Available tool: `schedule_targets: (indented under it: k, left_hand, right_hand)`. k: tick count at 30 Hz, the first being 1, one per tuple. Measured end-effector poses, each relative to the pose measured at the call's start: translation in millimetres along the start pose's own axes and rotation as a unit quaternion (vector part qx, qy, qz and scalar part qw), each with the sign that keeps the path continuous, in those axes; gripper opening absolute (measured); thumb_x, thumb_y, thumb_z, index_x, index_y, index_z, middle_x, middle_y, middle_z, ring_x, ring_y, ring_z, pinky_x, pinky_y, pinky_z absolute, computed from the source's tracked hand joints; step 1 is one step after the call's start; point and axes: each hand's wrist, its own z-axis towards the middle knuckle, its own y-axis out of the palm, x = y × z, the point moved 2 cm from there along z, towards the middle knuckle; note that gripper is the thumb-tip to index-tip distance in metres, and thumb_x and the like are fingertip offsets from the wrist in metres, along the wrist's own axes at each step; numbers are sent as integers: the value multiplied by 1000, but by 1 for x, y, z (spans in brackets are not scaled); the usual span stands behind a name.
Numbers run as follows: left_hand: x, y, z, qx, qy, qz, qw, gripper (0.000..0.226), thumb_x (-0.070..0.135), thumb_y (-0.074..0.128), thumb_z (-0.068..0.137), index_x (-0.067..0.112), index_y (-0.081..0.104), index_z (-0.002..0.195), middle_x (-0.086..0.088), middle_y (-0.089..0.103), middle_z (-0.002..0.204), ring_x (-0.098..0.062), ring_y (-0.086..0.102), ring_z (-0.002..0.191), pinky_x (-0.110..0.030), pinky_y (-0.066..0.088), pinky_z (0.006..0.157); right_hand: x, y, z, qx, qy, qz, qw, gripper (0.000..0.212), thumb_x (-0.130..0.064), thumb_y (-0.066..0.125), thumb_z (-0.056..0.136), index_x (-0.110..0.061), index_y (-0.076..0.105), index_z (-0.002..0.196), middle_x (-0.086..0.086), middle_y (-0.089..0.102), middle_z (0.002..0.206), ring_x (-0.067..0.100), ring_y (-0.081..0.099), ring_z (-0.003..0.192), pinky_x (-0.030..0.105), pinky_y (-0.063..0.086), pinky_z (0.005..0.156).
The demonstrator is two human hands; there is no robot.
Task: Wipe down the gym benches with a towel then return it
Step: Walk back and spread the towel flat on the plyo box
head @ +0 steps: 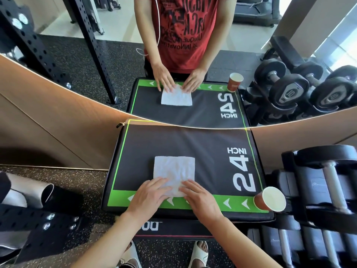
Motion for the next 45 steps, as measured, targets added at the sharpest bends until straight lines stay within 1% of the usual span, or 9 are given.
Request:
schedule_targets:
  k: [8, 14, 19, 23, 27, 34, 40, 43, 45]
  left_hand:
    - [-23, -8, -1, 10, -26, 3, 1000, 32, 23, 76, 92, 32, 74, 124, 10, 60, 145, -14, 54, 137, -42, 46, 109]
    - [-49, -20, 4, 6, -33, 7, 999, 32, 22, 72, 95, 33, 72, 126, 12, 58, 147, -13, 51, 139, -42, 45, 109]
    - [-76, -31, 9, 3, -49, 0, 999, 33, 22, 71, 96, 33, 71, 127, 12, 57, 149, -13, 49, 142, -46, 42, 113]
    - [-97, -40, 16, 1, -53, -4, 999, 32, 21, 71, 96, 33, 72, 126, 13, 57, 149, -13, 48, 142, -46, 39, 115]
    - [-117, -48, 24, -4, -65, -20, 998, 35, 21, 71, 96, 33, 71, 129, 12, 56, 149, -14, 47, 143, -47, 37, 117]
    - [-144, -60, 39, -15, -75, -36, 996, 34, 19, 70, 96, 30, 72, 128, 10, 56, 150, -14, 45, 145, -49, 37, 118]
    - [-155, -64, 52, -9, -96, -63, 993, 30, 14, 72, 94, 28, 76, 121, 7, 59, 146, -15, 48, 141, -51, 36, 116]
    - [-150, -67, 55, -32, -111, -45, 992, 31, 14, 72, 95, 28, 74, 123, 9, 56, 148, -14, 45, 143, -52, 35, 116]
    - [-144, -68, 54, -43, -116, -21, 992, 34, 18, 72, 94, 27, 71, 127, 10, 53, 151, -14, 41, 146, -51, 34, 117]
  right_hand:
    - [-8, 11, 22, 30, 9, 14, 999, 29, -10, 64, 100, -19, 73, 126, -9, 61, 143, 17, 51, 140, 30, 47, 110]
    - [-17, 26, 46, 48, 4, 10, 999, 28, -11, 66, 99, -21, 74, 124, -11, 63, 141, 14, 52, 139, 28, 48, 107]
    - [-27, 36, 73, 60, -7, 13, 998, 28, -9, 67, 98, -19, 75, 123, -8, 64, 139, 13, 52, 138, 22, 43, 108]
    - [-35, 42, 96, 74, -21, 19, 997, 25, -8, 67, 98, -17, 75, 120, -7, 67, 134, 13, 54, 135, 24, 47, 105]
    - [-40, 49, 118, 57, -4, 20, 998, 28, -10, 63, 101, -17, 73, 125, -7, 63, 140, 14, 50, 140, 26, 45, 110]
    - [-49, 55, 150, 58, 2, 22, 998, 26, -11, 63, 100, -16, 74, 123, -6, 65, 139, 14, 51, 138, 26, 45, 108]
    - [-57, 54, 165, 59, 8, 25, 998, 27, -8, 61, 98, -18, 73, 120, -9, 64, 135, 8, 50, 134, 32, 56, 89]
    - [-57, 52, 163, 18, 21, 30, 999, 33, -8, 61, 97, -17, 70, 128, -7, 59, 144, 11, 44, 142, 33, 51, 102]
    - [-56, 51, 161, -23, 15, 20, 999, 41, -10, 63, 97, -17, 64, 137, -5, 52, 152, 14, 37, 148, 33, 42, 114]
